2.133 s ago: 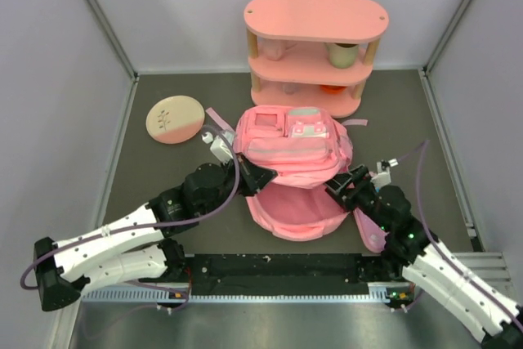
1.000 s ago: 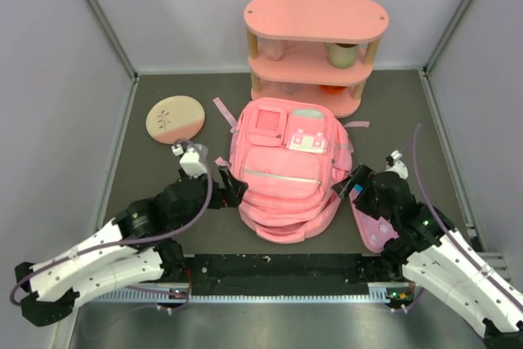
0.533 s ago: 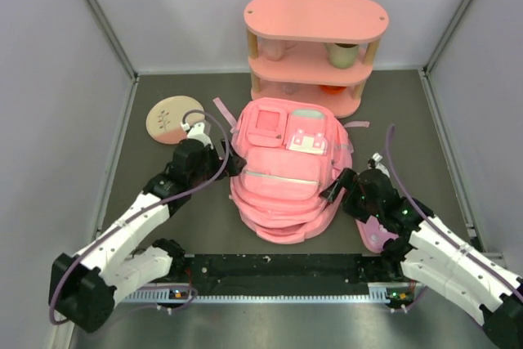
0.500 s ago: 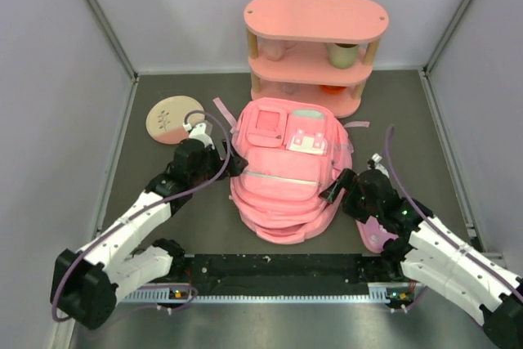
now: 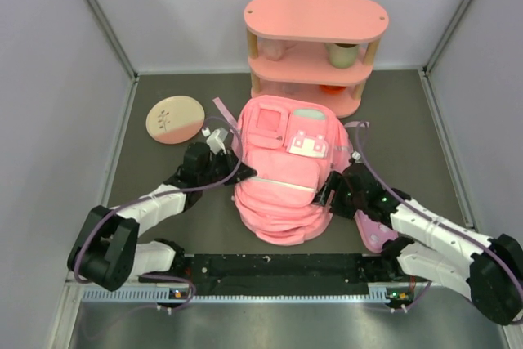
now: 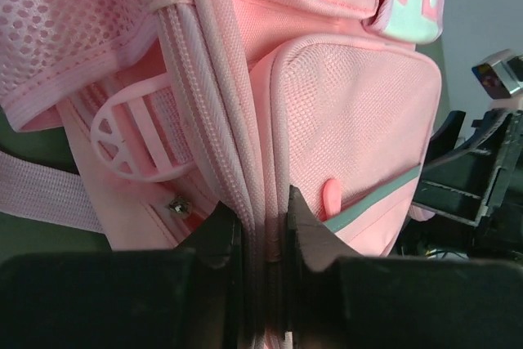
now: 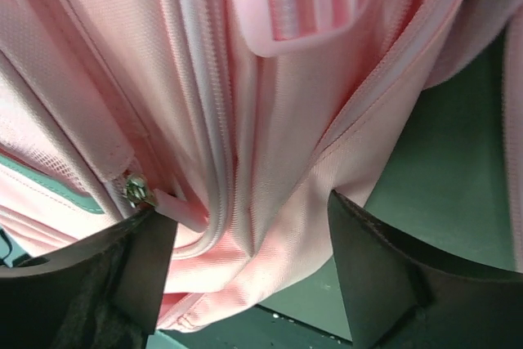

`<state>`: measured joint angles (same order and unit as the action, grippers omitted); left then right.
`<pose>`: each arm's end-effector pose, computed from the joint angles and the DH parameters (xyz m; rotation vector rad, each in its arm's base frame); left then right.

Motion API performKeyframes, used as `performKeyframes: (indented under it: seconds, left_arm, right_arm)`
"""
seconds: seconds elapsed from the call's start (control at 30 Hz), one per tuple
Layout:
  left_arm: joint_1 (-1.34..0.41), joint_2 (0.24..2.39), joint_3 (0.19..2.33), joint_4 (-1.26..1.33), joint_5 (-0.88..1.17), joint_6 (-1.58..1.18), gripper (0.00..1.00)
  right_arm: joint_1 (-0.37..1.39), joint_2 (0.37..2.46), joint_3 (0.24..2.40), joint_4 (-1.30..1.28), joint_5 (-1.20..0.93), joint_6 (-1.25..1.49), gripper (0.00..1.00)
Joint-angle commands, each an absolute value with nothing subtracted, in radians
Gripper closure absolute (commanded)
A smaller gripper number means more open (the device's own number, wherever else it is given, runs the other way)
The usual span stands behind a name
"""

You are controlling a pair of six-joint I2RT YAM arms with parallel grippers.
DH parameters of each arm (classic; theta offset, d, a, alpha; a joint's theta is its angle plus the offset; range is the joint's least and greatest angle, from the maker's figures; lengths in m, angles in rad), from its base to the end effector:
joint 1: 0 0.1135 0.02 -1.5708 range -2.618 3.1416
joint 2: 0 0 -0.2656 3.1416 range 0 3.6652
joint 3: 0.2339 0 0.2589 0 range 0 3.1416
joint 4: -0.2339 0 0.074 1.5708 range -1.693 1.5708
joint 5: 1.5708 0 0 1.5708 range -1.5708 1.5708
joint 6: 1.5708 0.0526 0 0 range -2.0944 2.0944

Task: Pack the student bag
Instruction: Zip the student bag at the center of the board.

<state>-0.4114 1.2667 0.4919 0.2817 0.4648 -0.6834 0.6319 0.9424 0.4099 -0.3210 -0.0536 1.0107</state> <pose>0.2371 -0.1292 0.1763 0.0101 2.2133 -1.1248 0.1553 0.1171 0.1569 0.4617 2.5465 0.7574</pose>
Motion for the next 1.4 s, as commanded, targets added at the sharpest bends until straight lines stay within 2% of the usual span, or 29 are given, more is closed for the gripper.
performKeyframes:
  seconds: [0.0,0.13,0.27,0.4,0.53,0.67,0.7,0.73,0.87,0.9,0.93,1.1,1.13,1.17,1.27,1.37]
  left_arm:
    - [-0.423,1.136,0.399,0.338,0.487,-0.733,1.0]
    - [-0.426,0.901,0.341,0.11,0.364,-0.79,1.0]
    - [-0.433,0.629,0.264,-0.062,0.27,-0.886,1.0]
    - [-0.436,0.396,0.158,-0.081,0.256,-1.02,0.99]
    - [-0.459,0.383,0.147,-0.052,0.253,-1.051,0.86]
    - [-0.518,0.513,0.195,0.026,0.242,-1.052,0.79]
    - [-0.535,0.541,0.21,0.032,0.233,-1.042,0.7]
    - [-0.552,0.567,0.227,0.028,0.227,-1.029,0.66]
    - [-0.626,0.669,0.355,-0.075,0.164,-0.939,0.46]
    - [-0.636,0.679,0.37,-0.092,0.147,-0.925,0.39]
    - [-0.653,0.692,0.397,-0.109,0.15,-0.914,0.37]
    - [-0.721,0.779,0.472,-0.21,0.114,-0.836,0.3]
    - [-0.744,0.787,0.488,-0.231,0.103,-0.831,0.25]
    - [-0.749,0.788,0.494,-0.267,0.094,-0.819,0.25]
    - [-0.75,0.784,0.534,-0.401,0.037,-0.77,0.06]
    - [-0.75,0.784,0.612,-0.532,-0.041,-0.747,0.05]
  right_arm:
    - [0.637,0.991,0.479,-0.218,-0.1,0.925,0.35]
    - [0.637,1.028,0.52,-0.186,-0.103,0.871,0.45]
    - [0.634,1.103,0.621,-0.17,-0.097,0.821,0.44]
    - [0.615,1.241,0.75,-0.17,-0.124,0.766,0.43]
    - [0.574,1.399,0.912,-0.149,-0.182,0.736,0.43]
    - [0.546,1.525,1.028,-0.155,-0.245,0.712,0.41]
    - [0.546,1.529,1.04,-0.175,-0.247,0.707,0.39]
    - [0.546,1.514,1.042,-0.195,-0.241,0.701,0.36]
    - [0.545,1.337,0.945,-0.245,-0.116,0.652,0.14]
    - [0.543,1.24,0.924,-0.285,-0.092,0.647,0.12]
    - [0.545,1.198,0.881,-0.304,-0.065,0.643,0.09]
    - [0.548,0.945,0.734,-0.394,-0.13,0.704,0.07]
    - [0.552,0.872,0.668,-0.394,-0.179,0.731,0.07]
    - [0.558,0.842,0.634,-0.388,-0.201,0.795,0.07]
    - [0.615,0.738,0.532,-0.371,-0.245,0.905,0.07]
    - [0.689,0.652,0.471,-0.382,-0.241,1.009,0.08]
